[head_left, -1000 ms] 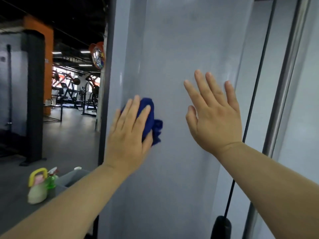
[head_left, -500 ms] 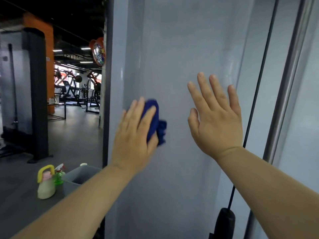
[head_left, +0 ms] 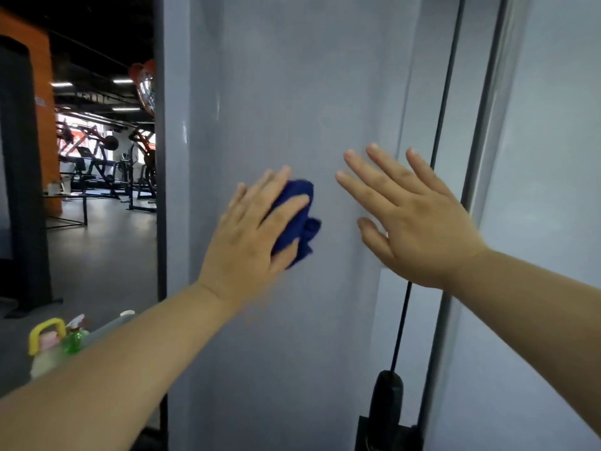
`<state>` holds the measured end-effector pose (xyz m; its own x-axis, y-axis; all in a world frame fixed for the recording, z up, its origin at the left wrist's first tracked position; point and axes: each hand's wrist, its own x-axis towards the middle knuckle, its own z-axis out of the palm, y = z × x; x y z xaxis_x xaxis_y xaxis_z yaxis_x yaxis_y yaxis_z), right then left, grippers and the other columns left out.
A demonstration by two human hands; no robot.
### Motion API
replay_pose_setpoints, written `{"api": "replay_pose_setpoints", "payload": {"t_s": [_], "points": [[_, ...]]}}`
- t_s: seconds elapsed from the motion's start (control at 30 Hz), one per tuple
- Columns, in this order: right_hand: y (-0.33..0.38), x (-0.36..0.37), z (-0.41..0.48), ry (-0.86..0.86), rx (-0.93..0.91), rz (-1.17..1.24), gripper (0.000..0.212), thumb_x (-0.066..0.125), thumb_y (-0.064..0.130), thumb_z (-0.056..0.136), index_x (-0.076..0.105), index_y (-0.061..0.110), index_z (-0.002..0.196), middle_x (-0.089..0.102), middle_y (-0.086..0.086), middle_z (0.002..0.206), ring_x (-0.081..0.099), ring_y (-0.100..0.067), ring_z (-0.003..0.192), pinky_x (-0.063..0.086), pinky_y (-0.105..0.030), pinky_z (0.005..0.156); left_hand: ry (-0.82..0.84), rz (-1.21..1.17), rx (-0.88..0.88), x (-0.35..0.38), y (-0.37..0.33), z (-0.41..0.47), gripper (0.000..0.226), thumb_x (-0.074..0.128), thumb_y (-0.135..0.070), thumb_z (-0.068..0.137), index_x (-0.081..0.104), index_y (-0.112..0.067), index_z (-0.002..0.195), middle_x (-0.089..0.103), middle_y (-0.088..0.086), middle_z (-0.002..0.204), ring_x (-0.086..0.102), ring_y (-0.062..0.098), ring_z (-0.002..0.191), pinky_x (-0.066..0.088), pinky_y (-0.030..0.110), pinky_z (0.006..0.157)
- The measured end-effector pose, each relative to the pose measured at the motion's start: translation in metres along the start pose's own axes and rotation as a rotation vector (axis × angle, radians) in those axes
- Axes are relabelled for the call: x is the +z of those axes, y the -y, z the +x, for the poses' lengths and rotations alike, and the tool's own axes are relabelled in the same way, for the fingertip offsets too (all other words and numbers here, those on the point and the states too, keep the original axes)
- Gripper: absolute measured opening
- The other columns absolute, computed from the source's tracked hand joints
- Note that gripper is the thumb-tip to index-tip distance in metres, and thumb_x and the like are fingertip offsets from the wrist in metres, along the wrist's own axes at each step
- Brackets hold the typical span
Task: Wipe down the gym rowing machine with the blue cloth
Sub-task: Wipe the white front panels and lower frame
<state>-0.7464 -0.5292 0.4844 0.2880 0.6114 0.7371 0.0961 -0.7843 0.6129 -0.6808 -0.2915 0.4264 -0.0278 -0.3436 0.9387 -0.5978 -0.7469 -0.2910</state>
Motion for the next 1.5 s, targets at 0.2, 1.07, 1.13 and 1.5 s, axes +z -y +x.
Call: {"api": "replay_pose_setpoints", "payload": {"t_s": [0.2, 1.07, 1.13, 1.5], "points": [[-0.012, -0.012, -0.032, 0.043, 0.080, -0.035, 0.056, 0.030, 0.031, 0.099, 0.031, 0.016, 0.153, 0.025, -0.005, 0.161, 0.017, -0.023, 0.150, 0.009, -0.047, 0.122, -0.059, -0.081, 0.028, 0.025, -0.051, 0.000, 0.054, 0.056, -0.029, 0.090, 0.045, -0.012, 0.140, 0.037, 0.009, 0.153, 0.030, 0.031, 0.145, 0.017, 0.045, 0.121], [-0.087, -0.054, -0.225, 0.111, 0.571, -0.032, 0.063, 0.032, 0.039, 0.098, 0.018, 0.021, 0.157, 0.012, 0.002, 0.164, 0.007, -0.019, 0.152, -0.003, -0.040, 0.123, 0.145, -0.100, 0.992, 0.076, -0.193, 0.079, 0.031, 0.043, -0.025, 0.102, 0.068, -0.021, 0.120, 0.060, 0.004, 0.136, 0.051, 0.026, 0.130, 0.028, 0.046, 0.117], [-0.085, -0.051, -0.227, 0.070, 0.589, -0.004, 0.062, 0.033, 0.038, 0.098, 0.018, 0.021, 0.157, 0.013, 0.003, 0.163, 0.009, -0.019, 0.152, -0.002, -0.040, 0.124, 0.052, -0.039, 0.789, 0.070, -0.184, 0.114, 0.033, 0.050, -0.027, 0.096, 0.066, -0.017, 0.123, 0.057, 0.009, 0.138, 0.049, 0.031, 0.131, 0.024, 0.051, 0.116], [-0.075, -0.049, -0.232, -0.009, 0.696, 0.139, 0.062, 0.037, 0.037, 0.094, 0.028, 0.027, 0.155, 0.014, 0.011, 0.162, 0.006, -0.018, 0.152, -0.007, -0.036, 0.123, 0.160, 0.039, 1.060, 0.070, -0.198, 0.110, 0.035, 0.058, -0.037, 0.094, 0.065, -0.022, 0.125, 0.054, 0.009, 0.142, 0.044, 0.028, 0.135, 0.026, 0.051, 0.116]]}}
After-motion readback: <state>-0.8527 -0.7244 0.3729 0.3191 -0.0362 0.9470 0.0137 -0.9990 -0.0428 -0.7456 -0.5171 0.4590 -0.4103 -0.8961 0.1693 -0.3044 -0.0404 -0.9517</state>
